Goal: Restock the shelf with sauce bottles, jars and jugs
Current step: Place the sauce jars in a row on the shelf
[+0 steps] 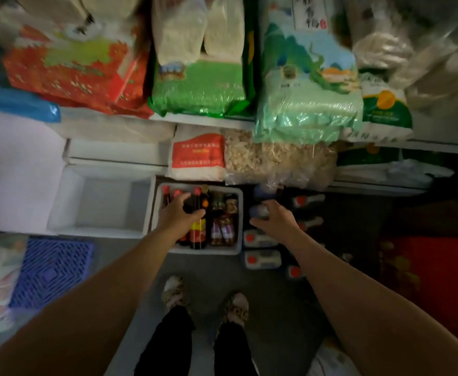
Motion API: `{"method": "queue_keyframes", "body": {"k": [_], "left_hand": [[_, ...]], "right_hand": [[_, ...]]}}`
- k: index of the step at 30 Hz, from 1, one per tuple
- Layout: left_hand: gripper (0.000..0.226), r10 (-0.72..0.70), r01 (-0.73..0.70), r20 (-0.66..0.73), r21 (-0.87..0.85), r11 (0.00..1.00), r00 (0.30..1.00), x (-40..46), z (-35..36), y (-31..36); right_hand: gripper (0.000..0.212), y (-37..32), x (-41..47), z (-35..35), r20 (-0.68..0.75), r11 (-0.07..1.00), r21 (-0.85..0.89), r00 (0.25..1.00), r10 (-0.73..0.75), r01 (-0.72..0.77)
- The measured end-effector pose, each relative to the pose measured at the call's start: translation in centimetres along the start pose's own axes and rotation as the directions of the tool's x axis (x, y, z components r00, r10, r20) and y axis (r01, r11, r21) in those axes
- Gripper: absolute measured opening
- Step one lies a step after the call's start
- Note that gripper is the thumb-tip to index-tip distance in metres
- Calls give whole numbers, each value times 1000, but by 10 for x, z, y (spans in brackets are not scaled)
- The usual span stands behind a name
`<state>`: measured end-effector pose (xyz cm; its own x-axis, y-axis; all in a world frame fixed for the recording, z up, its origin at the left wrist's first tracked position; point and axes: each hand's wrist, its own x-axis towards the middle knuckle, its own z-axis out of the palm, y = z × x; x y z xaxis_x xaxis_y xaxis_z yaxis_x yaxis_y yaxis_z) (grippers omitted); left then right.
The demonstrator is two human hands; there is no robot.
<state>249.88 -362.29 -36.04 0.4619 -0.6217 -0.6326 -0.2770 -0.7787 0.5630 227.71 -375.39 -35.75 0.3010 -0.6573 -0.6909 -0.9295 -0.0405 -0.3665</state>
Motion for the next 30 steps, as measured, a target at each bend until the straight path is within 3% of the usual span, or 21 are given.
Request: {"method": "queue_keyframes", "body": {"k": [5,10,15,20,24,30], "left_hand": [[71,-80,82,99,-15,997,992,62,76,-58],[65,-179,211,193,-161,964,965,139,157,-121],[47,-138,194,248,-213,958,959,203,226,-167],[45,-206,275,220,-355,893,953,245,270,-199],[42,-208,286,240,-359,889,948,261,290,-219],[46,-129,213,238,-374,902,963,260,301,-236]], "right_hand": [[72,45,77,78,88,984,133,990,107,-118],[64,79,152,173,98,941,287,983,156,-178],[59,112,224,255,52,877,451,986,161,-167],[17,129,272,298,6,793,600,991,132,-109],[50,132,290,316,-23,805,585,991,131,-93],[68,141,301,333,-67,836,540,985,161,-100]]}}
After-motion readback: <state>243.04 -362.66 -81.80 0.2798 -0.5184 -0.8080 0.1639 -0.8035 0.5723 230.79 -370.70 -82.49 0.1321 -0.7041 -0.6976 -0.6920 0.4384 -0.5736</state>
